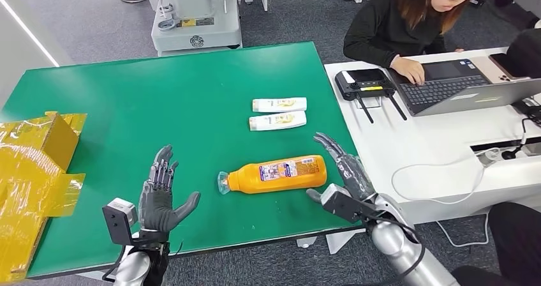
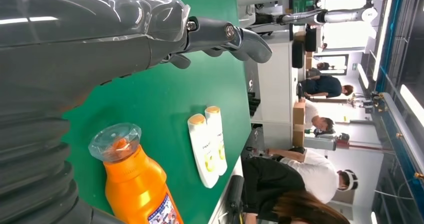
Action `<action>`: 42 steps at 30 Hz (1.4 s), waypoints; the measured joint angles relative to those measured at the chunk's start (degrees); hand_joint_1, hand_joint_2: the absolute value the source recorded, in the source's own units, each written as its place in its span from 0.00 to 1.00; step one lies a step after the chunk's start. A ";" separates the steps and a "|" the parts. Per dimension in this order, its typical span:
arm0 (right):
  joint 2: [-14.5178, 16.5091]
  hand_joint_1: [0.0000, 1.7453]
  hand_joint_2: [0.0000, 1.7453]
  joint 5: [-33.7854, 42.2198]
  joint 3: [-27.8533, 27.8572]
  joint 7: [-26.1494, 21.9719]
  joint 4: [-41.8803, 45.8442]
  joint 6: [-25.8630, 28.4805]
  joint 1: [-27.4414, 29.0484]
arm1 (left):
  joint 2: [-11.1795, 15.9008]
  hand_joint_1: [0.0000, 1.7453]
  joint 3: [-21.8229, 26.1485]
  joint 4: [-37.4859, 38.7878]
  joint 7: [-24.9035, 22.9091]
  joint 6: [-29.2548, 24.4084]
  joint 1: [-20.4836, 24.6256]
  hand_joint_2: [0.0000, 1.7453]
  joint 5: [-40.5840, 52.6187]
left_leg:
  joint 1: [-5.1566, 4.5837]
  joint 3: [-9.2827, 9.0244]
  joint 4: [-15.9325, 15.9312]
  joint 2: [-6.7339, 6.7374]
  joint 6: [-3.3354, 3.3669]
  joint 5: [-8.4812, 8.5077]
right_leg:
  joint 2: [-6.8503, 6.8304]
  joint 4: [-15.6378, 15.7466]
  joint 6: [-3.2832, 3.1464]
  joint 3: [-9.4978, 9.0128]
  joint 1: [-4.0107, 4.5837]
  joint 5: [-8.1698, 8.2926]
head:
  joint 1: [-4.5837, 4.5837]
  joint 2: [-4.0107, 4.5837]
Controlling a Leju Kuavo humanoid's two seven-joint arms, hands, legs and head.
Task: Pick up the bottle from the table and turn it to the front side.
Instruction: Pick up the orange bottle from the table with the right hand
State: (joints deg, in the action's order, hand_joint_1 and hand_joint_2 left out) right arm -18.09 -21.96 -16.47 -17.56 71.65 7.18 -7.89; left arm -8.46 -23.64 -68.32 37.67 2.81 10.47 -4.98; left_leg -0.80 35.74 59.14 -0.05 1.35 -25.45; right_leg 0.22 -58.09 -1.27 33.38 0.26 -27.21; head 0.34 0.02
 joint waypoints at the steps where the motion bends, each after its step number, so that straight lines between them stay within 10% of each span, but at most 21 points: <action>1: -0.63 0.00 1.00 0.22 -0.52 -0.11 -1.48 -0.46 -1.51 | 0.03 0.00 -0.16 0.27 0.09 -0.14 0.14 1.00 -0.22 | 0.00 0.00 0.01 0.00 0.01 0.00 | 0.00 0.00 0.00 0.00 0.00 0.00 | 0.01 0.00; 14: -9.10 0.00 1.00 -4.21 -7.98 1.05 -6.25 -1.71 -8.36 | 0.43 0.00 -1.95 2.09 0.54 1.18 1.02 1.00 -0.55 | -0.01 0.05 0.03 -0.20 0.07 -0.03 | -0.15 0.00 0.06 0.00 -0.01 -0.03 | 0.01 0.00; 26: -10.22 0.00 1.00 -12.56 -15.37 2.55 -7.94 -3.60 -13.82 | -0.33 0.00 -2.25 4.46 0.03 4.83 2.88 1.00 1.40 | -0.01 0.04 0.03 -0.20 0.11 0.02 | -0.17 -0.02 0.05 -0.01 -0.01 -0.02 | 0.01 0.00; 42: 5.53 0.00 1.00 -16.89 -21.37 4.80 -25.65 -2.56 -26.24 | -2.39 0.00 -2.23 4.65 -2.32 7.96 2.88 1.00 4.19 | 0.04 0.00 0.02 -0.09 0.05 0.06 | -0.06 -0.06 0.01 -0.01 0.04 0.00 | 0.00 0.00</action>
State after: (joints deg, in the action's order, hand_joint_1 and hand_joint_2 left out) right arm -12.56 -38.85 -37.84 -12.75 46.01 4.63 -34.14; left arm -10.85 -25.88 -63.67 35.35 10.76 13.36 -0.80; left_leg -0.76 35.74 59.16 -0.14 1.40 -25.39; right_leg 0.16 -58.16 -1.25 33.37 0.30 -27.21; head 0.34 0.02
